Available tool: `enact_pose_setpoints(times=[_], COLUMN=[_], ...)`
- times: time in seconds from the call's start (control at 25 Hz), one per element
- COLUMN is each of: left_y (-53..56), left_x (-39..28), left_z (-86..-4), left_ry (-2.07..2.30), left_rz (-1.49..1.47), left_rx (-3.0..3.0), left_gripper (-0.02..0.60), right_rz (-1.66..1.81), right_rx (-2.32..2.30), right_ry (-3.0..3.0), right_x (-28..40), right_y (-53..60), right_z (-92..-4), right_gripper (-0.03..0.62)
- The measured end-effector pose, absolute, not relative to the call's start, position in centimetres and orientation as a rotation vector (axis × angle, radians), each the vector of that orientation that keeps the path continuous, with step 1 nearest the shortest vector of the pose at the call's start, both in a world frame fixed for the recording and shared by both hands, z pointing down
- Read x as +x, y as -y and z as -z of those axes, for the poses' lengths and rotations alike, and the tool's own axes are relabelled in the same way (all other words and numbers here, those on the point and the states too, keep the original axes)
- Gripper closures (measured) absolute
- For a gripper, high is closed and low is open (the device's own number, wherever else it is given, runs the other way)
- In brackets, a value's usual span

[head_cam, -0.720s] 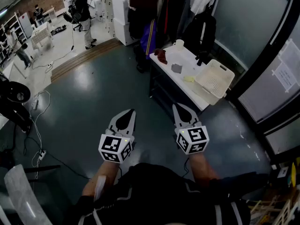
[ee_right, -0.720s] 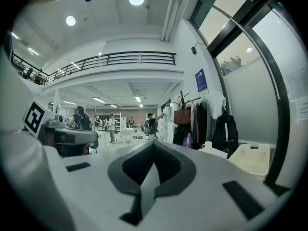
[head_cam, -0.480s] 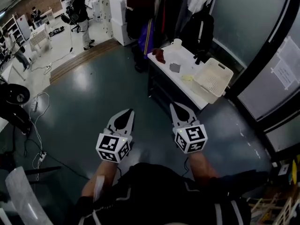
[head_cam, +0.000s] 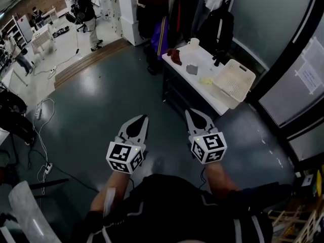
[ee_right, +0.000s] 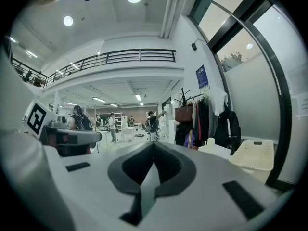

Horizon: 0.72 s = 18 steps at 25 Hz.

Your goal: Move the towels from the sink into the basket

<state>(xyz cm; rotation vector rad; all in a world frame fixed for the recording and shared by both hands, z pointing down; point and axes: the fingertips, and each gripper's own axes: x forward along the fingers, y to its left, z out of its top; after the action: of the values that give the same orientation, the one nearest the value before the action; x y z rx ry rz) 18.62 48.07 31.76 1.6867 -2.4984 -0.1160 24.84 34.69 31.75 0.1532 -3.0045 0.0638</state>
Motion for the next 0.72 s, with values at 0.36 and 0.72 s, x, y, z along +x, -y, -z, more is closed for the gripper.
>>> enact_pose_setpoints(times=[0.36, 0.72], left_y=[-50.1, -51.9], left_x=[16.0, 13.0], left_z=[-32.0, -33.5], left_ry=[2.470, 2.444], left_rz=[0.225, 0.143], left_rx=[1.701, 1.748], left_gripper=[0.578, 0.578], right_rz=[-0.051, -0.053], right_rx=[0.202, 0.274], right_ry=[3.002, 2.999], right_x=[22.6, 20.1], right_y=[-36.5, -38.2], right_z=[-31.9, -32.6], right_gripper=[0.591, 0.591])
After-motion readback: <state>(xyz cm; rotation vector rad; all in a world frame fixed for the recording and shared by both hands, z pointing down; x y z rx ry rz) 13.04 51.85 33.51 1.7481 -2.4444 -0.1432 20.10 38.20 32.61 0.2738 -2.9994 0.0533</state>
